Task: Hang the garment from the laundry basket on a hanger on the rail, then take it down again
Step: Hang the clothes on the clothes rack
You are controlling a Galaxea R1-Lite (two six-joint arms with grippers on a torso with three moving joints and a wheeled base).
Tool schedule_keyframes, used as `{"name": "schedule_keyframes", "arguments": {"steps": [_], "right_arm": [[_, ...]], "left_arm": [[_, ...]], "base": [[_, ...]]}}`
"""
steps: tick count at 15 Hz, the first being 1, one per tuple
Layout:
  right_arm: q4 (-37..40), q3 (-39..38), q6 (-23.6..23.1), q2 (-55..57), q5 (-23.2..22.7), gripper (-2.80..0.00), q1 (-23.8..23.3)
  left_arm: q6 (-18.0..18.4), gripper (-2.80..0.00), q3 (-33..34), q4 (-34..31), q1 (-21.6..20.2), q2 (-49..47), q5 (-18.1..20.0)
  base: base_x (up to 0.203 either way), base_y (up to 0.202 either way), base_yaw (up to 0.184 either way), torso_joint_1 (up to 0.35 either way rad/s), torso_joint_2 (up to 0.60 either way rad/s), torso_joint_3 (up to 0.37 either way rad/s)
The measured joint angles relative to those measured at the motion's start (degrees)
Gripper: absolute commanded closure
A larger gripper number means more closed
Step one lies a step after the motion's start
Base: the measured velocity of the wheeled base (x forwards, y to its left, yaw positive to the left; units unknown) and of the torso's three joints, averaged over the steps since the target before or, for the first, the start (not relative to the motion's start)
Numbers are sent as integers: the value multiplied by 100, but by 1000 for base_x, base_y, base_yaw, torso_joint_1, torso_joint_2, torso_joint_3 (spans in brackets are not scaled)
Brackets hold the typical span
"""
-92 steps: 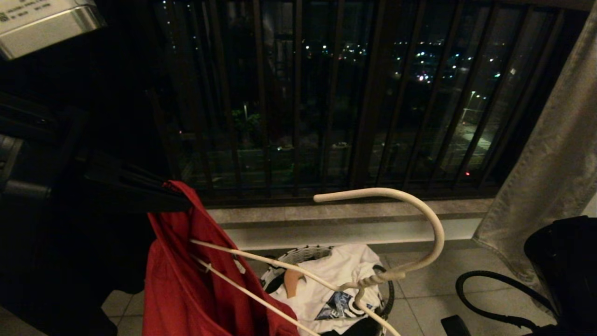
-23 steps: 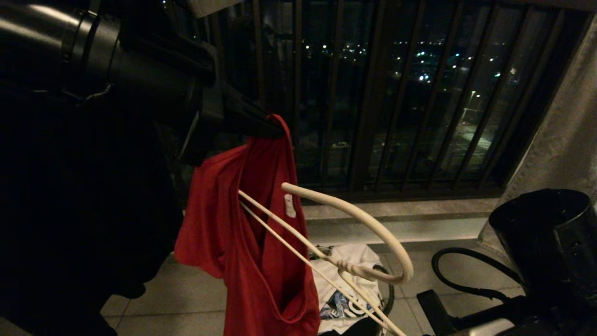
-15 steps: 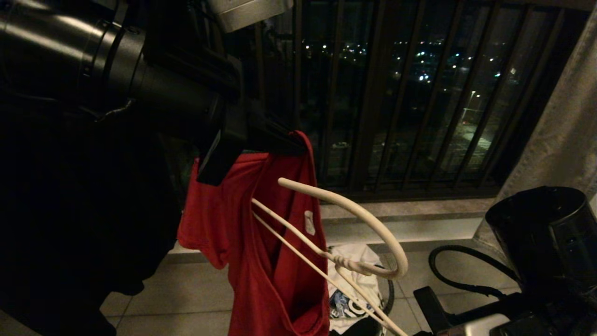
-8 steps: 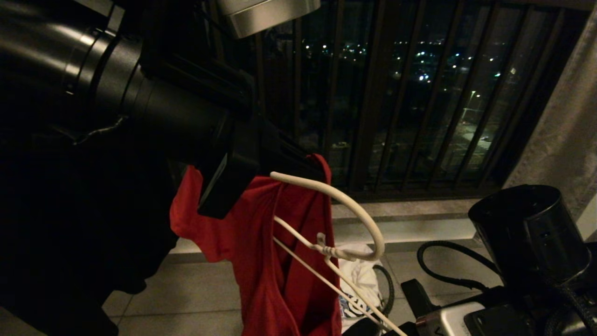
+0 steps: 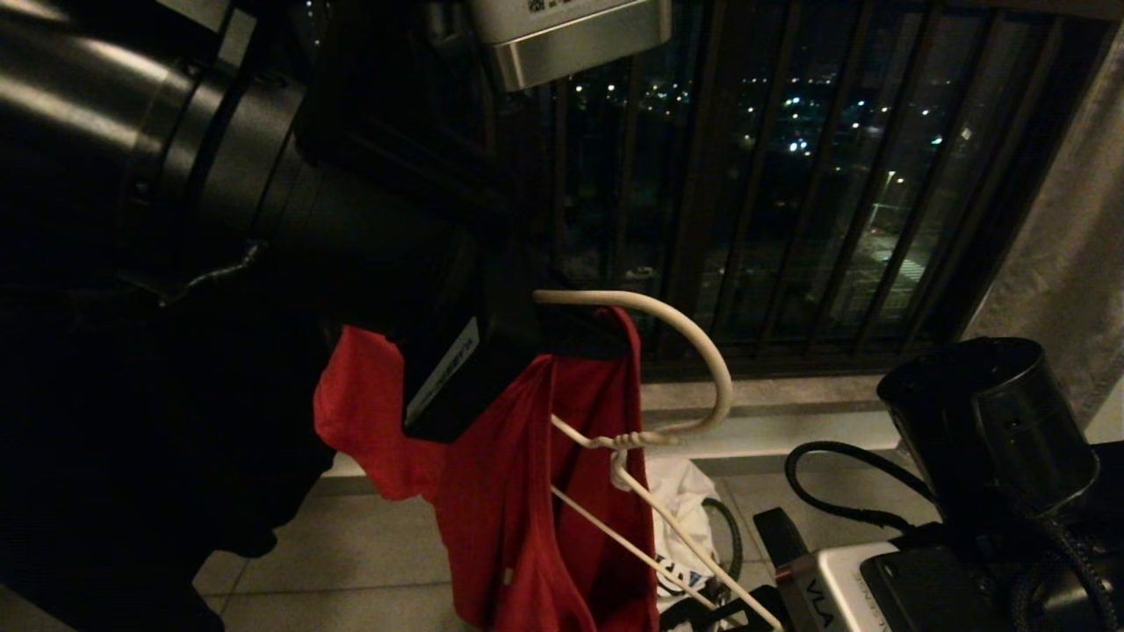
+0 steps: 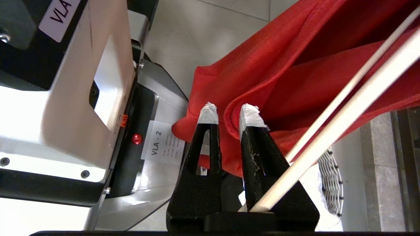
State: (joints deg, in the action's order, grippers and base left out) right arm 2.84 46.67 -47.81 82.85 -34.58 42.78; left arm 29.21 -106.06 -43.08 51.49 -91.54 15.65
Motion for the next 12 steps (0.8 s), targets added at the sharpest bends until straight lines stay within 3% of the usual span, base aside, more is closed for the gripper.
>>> {"name": "schedule_keyframes", "arguments": {"steps": [12], "right_arm": [[5,123,10,-2,-160,0,-260]], "left_arm": [[-156,0,309,-24,256,171,-124]], "base": [[0,0,0,0,0,0]]}}
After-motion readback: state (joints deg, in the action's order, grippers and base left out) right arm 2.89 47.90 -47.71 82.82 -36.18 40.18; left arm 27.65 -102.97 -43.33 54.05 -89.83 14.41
